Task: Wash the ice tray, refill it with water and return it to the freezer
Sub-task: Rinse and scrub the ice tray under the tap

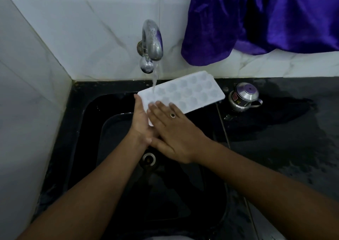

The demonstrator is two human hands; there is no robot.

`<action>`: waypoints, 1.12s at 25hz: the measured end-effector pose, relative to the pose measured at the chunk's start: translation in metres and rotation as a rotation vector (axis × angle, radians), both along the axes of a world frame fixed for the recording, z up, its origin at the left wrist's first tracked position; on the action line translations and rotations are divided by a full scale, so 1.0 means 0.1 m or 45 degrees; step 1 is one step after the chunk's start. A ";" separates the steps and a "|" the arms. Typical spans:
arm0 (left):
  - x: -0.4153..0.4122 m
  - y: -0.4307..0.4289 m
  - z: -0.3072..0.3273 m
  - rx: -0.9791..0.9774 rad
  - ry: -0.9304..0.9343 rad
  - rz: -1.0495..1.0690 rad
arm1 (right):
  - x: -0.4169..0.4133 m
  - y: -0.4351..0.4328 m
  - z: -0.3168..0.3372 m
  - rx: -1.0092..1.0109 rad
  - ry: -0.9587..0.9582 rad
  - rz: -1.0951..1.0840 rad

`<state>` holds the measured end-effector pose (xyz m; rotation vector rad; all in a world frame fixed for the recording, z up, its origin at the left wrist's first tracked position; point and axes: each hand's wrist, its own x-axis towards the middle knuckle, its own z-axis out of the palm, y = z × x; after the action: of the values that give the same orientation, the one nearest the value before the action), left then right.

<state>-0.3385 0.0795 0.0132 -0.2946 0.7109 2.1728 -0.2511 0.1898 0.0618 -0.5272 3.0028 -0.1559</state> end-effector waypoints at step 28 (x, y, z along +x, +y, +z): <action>0.30 -0.46 0.26 -0.774 0.077 0.592 | -0.54 -0.63 -0.57 -0.774 -0.402 -0.915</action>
<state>-0.3086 0.0337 0.0391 -0.7727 1.4528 2.3444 -0.3054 0.1266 0.0053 0.5310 2.6356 -1.0899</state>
